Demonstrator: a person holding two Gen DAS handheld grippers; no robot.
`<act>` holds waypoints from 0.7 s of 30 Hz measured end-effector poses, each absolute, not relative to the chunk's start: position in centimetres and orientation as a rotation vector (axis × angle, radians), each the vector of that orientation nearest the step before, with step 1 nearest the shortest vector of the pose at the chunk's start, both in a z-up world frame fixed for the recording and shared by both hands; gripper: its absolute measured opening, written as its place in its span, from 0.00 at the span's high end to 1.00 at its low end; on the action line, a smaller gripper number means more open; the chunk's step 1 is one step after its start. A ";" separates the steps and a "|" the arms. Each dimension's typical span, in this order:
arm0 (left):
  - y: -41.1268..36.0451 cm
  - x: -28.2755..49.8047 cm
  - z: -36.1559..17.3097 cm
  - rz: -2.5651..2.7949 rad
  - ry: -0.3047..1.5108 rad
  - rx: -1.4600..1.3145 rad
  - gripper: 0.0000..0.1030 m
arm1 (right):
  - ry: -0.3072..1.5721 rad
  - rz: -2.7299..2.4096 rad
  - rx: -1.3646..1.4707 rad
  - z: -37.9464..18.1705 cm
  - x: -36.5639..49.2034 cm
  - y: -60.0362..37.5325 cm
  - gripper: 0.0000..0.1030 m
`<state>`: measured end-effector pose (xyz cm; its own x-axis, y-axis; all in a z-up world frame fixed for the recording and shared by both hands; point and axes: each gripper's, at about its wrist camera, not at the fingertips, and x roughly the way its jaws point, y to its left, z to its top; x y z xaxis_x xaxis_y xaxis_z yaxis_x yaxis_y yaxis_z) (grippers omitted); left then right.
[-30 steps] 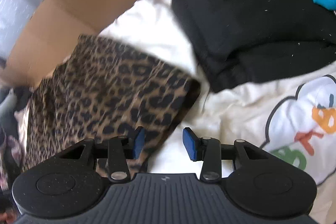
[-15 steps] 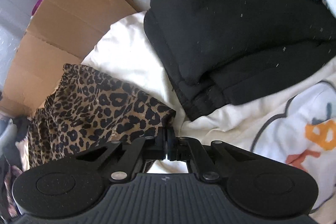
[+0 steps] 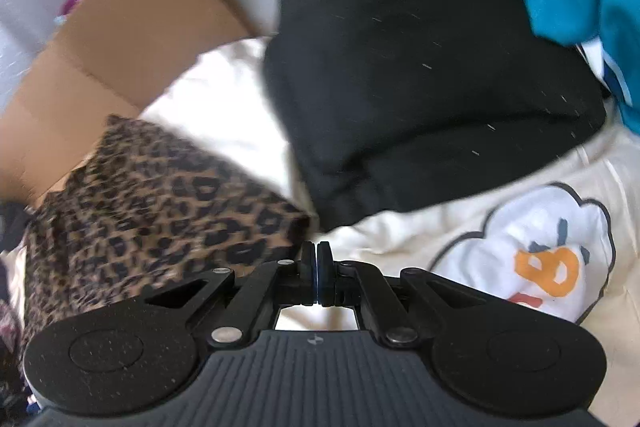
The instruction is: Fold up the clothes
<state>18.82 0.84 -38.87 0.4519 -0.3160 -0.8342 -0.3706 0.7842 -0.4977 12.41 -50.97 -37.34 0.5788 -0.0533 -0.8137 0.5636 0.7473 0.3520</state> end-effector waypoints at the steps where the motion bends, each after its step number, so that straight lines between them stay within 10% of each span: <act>1: 0.9 18.9 -38.9 0.038 1.125 -0.711 0.60 | 0.886 -0.369 0.632 -36.9 12.6 -50.4 1.00; 6: 1.7 18.9 -39.1 0.074 1.127 -0.733 0.89 | 0.874 -0.235 0.578 -35.2 14.6 -46.6 1.00; 21: 1.8 18.0 -37.8 0.086 1.132 -0.576 0.99 | 0.974 0.182 0.478 -35.5 19.4 -31.7 0.99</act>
